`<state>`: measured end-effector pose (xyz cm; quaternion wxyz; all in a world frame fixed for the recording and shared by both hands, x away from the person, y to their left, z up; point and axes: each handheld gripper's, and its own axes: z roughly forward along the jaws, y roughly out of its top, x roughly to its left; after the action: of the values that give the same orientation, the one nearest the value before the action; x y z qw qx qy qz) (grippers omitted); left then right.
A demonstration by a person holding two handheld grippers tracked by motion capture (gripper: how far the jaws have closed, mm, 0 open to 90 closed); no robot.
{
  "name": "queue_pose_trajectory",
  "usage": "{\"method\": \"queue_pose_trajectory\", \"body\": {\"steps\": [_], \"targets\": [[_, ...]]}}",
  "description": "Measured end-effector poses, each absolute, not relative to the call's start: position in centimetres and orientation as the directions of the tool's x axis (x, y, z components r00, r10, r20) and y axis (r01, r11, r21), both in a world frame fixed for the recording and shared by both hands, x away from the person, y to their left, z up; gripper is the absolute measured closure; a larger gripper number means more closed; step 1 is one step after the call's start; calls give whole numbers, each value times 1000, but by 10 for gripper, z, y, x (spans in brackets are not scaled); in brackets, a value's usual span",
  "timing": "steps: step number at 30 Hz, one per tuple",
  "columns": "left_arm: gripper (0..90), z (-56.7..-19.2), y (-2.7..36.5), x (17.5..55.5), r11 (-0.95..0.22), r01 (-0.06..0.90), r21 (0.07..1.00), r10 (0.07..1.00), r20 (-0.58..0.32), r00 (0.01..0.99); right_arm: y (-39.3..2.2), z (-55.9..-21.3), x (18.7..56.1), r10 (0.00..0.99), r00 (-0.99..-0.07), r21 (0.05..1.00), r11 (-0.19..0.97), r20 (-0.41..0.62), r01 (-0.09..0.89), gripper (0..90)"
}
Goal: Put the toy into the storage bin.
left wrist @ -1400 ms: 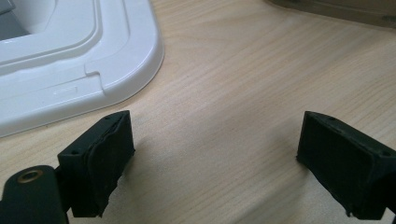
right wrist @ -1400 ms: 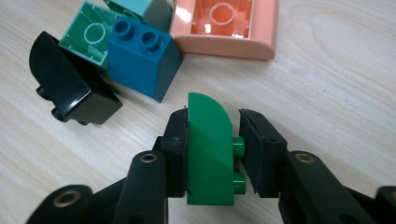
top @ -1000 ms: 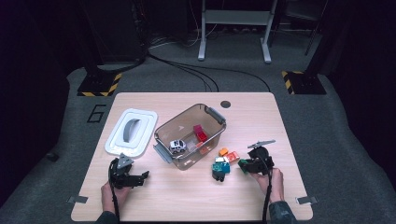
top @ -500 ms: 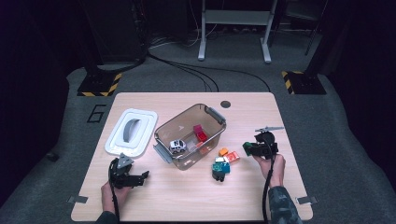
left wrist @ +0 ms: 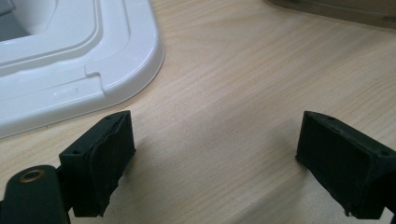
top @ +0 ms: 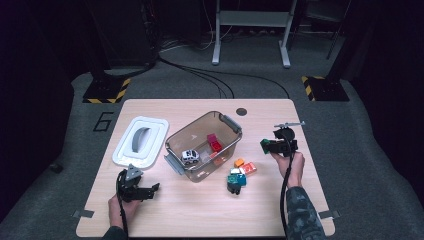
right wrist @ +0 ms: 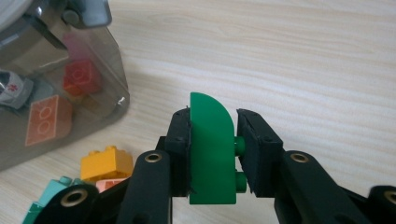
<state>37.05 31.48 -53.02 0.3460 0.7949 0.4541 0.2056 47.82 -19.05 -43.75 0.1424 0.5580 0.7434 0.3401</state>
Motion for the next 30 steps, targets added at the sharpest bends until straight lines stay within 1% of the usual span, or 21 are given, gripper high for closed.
{"method": "queue_pose_trajectory", "body": {"steps": [7,15,30], "targets": [[111,-530,314,370,-341,582,738,866,6,500,-187,-429,487,929,-336,677,147,157,721,668],[111,-530,314,370,-341,583,737,866,5,500,-175,-409,495,922,-365,698,178,127,693,669],[112,-530,314,370,-342,582,738,866,6,501,-163,-390,504,918,-383,715,200,102,670,669]]}}
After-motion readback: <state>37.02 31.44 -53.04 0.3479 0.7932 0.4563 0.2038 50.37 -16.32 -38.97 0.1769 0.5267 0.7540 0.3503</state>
